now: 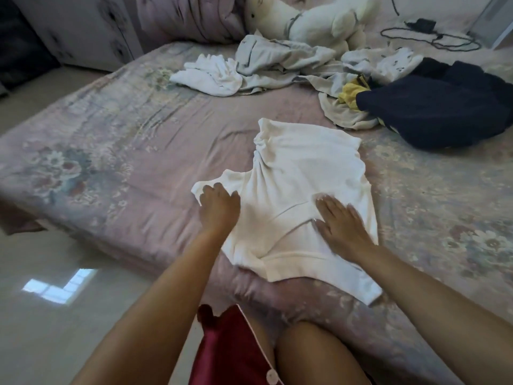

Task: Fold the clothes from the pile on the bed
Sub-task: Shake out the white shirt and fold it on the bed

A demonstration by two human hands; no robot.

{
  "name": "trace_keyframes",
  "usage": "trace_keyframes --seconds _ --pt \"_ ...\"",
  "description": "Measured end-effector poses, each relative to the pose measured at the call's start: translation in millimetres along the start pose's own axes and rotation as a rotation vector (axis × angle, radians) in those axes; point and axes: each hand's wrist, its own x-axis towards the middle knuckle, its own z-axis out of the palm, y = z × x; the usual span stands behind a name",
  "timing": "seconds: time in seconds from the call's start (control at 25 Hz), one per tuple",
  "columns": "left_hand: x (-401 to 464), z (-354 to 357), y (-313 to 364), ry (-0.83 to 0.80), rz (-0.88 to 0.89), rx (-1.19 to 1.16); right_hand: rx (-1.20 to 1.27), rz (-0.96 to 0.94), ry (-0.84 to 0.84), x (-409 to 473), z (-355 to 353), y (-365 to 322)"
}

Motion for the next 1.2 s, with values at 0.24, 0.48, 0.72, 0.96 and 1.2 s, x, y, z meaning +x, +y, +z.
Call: trace_keyframes --seconds 0.24,0.48,0.72,0.96,1.2 --pt "70.7 -8.6 -46.8 -0.087 -0.510 -0.327 0.056 -0.244 0.129 -6.7 12.2 -126.5" --pt "93.7 -21.2 -56.0 -0.179 -0.578 -0.680 -0.034 -0.272 -0.164 -32.6 46.7 -177.1" --pt "93.2 -18.7 -74.4 -0.100 -0.523 -0.558 -0.067 -0.302 -0.112 -37.2 47.4 -175.2" --pt "40.7 -24.1 9.1 -0.278 -0.018 -0.545 0.934 -0.002 0.069 -18.0 0.9 -137.1" --pt "-6.6 10.3 44.4 -0.678 0.247 -0.221 1.076 0.443 0.087 38.1 -26.2 -79.1"
